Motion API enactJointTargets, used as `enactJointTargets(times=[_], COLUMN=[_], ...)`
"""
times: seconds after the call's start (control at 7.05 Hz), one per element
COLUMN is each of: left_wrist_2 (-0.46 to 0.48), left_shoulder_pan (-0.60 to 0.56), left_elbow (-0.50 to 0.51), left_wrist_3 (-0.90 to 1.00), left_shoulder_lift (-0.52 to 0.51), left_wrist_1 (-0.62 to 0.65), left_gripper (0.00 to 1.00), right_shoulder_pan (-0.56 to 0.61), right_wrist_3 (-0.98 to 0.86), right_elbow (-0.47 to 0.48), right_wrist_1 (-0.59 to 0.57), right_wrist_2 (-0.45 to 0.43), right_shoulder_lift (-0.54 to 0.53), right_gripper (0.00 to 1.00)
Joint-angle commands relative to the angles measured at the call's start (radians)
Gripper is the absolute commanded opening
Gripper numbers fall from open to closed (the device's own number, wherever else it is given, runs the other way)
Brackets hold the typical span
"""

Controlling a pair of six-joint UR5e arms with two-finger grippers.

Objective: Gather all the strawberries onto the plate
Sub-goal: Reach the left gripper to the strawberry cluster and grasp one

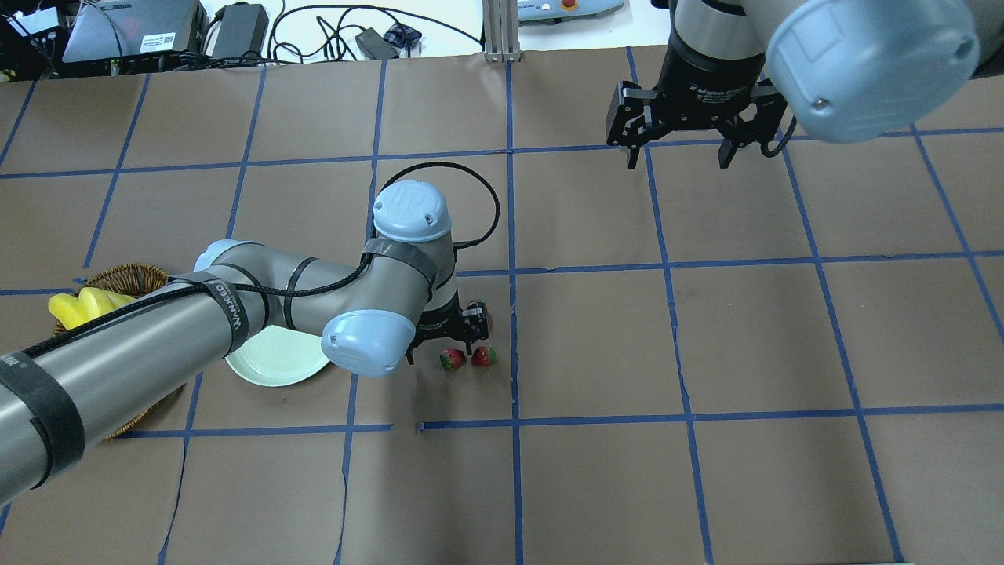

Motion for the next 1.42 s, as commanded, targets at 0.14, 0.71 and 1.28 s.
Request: enactJointTargets(times=[0.14,0.71,1.28], left_wrist_2=[-0.005,-0.002,0.086], left_shoulder_pan=[0.000,0.000,0.097], left_elbow=[-0.010,-0.004,0.068], left_wrist_3=[-0.001,0.005,0.164], left_shoulder_lift=[-0.008,-0.006,0.069], left_wrist_1=[0.001,0.000,-0.136], left_gripper=[0.77,0.05,0.02], right_shoulder_pan=[0.000,0.000,0.000], right_wrist_3=[0.000,-0.001,0.000], right_elbow=[0.000,-0.002,-0.003], right_wrist_1=[0.000,-0.001,-0.002], right_wrist_2=[-0.001,-0.001,-0.002], right_shoulder_lift=[0.000,0.000,0.001], right_gripper=[1.00,1.00,1.00])
